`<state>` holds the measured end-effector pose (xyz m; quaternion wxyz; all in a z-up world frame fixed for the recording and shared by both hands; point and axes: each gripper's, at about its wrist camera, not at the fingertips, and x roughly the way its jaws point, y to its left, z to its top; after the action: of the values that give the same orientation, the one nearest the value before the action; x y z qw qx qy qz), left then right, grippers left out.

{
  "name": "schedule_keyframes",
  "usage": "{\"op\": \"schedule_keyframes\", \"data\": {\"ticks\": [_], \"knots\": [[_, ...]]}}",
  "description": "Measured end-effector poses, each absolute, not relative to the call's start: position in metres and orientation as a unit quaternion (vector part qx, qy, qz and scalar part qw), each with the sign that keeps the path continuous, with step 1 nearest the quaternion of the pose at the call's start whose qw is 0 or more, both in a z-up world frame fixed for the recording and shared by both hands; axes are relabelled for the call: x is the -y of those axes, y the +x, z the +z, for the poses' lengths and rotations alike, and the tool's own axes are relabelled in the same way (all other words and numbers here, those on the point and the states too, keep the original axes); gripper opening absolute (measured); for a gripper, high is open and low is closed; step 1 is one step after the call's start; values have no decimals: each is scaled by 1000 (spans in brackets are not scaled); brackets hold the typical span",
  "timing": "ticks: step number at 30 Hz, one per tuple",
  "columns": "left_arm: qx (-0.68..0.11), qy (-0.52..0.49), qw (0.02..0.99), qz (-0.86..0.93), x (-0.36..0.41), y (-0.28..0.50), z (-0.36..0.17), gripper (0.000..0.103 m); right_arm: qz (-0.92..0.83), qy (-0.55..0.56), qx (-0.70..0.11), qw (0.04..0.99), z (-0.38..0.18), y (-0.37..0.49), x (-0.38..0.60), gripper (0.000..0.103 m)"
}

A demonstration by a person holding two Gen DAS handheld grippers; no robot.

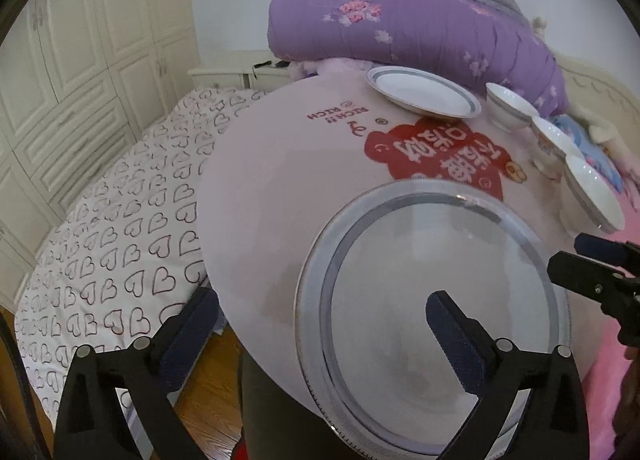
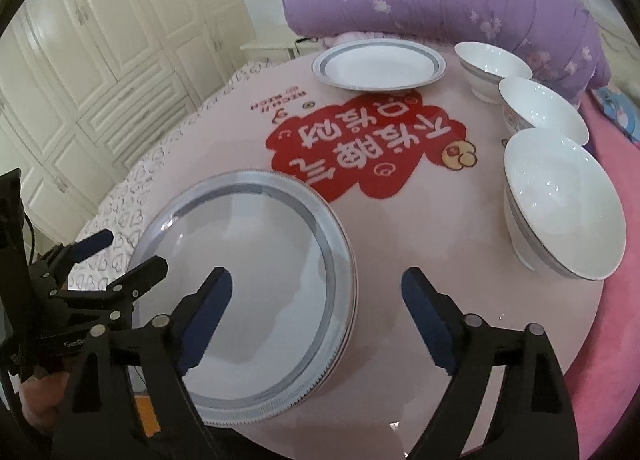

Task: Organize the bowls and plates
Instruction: 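Open the right gripper and release the stacked plates, then move the right tool toward the small grey-rimmed plate near the bowls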

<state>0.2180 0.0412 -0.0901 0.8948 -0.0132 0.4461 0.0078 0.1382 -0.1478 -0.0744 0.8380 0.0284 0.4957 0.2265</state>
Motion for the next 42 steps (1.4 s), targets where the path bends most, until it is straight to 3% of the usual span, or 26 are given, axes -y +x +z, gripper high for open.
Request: {"op": "schedule_keyframes", "data": {"ticks": [1,3,20,28,42], "knots": [[-447,-18,895,8,-43,219,-89,102,225,31,-493,840,-74,140,149,99],[-446,-24,895,7,-45,222,-86,102,221,38,-488,844,-72,143,150,103],[-399,-44,916,-31,-43,257,-23,102,217,85,-445,864,-36,188,171,103],[-402,-61,913,-38,-57,317,-12,102,202,98,-433,873,-18,241,185,103],[-452,-87,886,-49,-65,459,-36,102,210,138,-495,832,-40,344,183,103]]}}
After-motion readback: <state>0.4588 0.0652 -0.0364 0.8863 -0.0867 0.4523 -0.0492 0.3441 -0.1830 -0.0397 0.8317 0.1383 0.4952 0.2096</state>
